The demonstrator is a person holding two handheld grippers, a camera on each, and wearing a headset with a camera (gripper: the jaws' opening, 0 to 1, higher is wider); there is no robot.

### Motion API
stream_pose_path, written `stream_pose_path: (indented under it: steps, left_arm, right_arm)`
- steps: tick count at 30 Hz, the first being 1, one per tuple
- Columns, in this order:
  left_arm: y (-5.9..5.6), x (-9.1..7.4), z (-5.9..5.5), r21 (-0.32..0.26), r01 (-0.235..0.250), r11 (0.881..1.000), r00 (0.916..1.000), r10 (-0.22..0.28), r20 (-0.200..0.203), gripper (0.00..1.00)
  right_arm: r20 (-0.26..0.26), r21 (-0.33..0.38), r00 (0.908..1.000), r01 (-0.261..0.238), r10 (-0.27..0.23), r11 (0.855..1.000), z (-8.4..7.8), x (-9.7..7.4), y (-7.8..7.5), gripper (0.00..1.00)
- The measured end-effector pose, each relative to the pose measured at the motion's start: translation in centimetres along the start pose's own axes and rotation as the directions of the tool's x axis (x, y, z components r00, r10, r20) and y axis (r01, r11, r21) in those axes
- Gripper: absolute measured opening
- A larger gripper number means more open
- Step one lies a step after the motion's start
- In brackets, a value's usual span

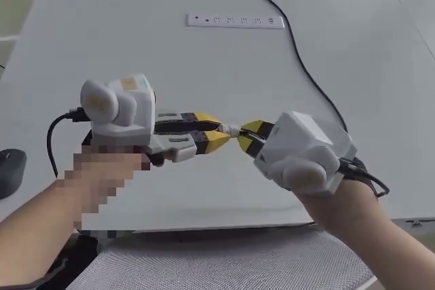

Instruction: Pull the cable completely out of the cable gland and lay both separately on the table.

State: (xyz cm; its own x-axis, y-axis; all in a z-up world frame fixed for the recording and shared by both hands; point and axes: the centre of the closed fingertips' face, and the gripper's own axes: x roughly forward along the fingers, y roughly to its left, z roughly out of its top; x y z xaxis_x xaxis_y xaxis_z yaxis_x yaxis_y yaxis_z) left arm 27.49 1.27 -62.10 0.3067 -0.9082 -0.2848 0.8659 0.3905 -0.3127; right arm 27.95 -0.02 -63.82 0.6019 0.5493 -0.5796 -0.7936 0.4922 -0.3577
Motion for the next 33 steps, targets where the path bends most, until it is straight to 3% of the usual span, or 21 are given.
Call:
stream_pose_path:
  steps: [8,14,16,23,31,33]
  left_arm:
    - [0.1,0.1,0.1,0.006,-0.002,1.0,1.0,0.002,-0.001,0.15]
    - [0.3,-0.1,0.2,0.007,-0.006,1.0,1.0,0.006,0.0,0.15]
    - [0.4,-0.1,0.2,0.006,-0.007,1.0,1.0,0.007,0.001,0.15]
    - [0.3,0.0,0.1,0.007,-0.003,1.0,1.0,0.003,-0.003,0.15]
    - [0.4,0.2,0.0,0.006,-0.005,1.0,1.0,0.005,-0.007,0.15]
    - [0.4,0.2,0.0,0.007,-0.006,1.0,1.0,0.006,-0.007,0.15]
  right_arm:
    - [-0.012,0.079,0.9999,0.009,-0.008,0.997,-0.7,0.1,-0.5,0.0]
    - [-0.04,0.173,0.9991,0.023,-0.017,0.985,-2.2,0.2,-1.1,0.0]
    - [-0.044,0.233,0.9988,0.031,-0.021,0.972,-2.8,0.1,-1.4,0.0]
    - [-0.055,0.317,0.9982,0.038,-0.021,0.948,-4.3,0.3,-1.6,0.0]
    - [-0.076,0.467,0.9968,0.058,-0.025,0.882,-5.7,0.6,-1.9,0.0]
    - [-0.083,0.48,0.9962,0.062,-0.025,0.875,-6.1,0.6,-1.9,0.0]
